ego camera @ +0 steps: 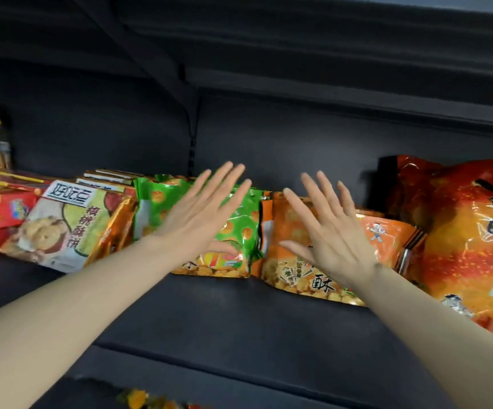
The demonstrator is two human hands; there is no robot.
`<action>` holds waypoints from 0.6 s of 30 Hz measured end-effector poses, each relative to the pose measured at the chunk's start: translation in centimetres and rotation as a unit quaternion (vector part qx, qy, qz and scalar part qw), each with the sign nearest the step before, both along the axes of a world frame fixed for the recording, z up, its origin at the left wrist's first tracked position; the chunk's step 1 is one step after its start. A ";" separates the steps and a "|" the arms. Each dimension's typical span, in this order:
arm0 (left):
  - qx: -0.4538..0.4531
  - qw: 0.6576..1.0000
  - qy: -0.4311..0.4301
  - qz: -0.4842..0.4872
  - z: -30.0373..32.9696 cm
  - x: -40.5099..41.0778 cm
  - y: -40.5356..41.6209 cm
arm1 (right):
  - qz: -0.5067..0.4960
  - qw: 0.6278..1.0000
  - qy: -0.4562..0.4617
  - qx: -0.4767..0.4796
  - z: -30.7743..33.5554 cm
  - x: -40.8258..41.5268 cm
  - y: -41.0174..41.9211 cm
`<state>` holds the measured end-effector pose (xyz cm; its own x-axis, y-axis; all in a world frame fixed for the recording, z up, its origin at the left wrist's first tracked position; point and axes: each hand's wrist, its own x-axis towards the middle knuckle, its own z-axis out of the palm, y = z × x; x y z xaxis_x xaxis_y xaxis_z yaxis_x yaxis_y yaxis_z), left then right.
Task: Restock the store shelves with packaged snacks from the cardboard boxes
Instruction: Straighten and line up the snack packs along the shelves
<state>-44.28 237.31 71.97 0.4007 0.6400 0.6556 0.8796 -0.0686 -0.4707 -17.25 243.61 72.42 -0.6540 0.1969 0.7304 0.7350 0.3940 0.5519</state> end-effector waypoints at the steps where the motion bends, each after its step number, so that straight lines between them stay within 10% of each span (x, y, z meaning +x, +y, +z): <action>1: -0.002 1.000 0.001 0.010 0.0 -1.8 -0.5 | -0.002 1.000 0.004 -0.006 -0.1 -1.6 -0.4; 18: -0.104 0.992 -0.020 0.063 -3.3 -10.5 3.8 | -0.113 0.989 -0.052 -0.075 -6.1 -15.1 0.8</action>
<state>-54.77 241.14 68.69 0.2850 0.8063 0.5183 0.9049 -0.0480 -0.4229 -32.38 244.45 66.30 -0.6512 0.4475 0.6129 0.7558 0.3099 0.5768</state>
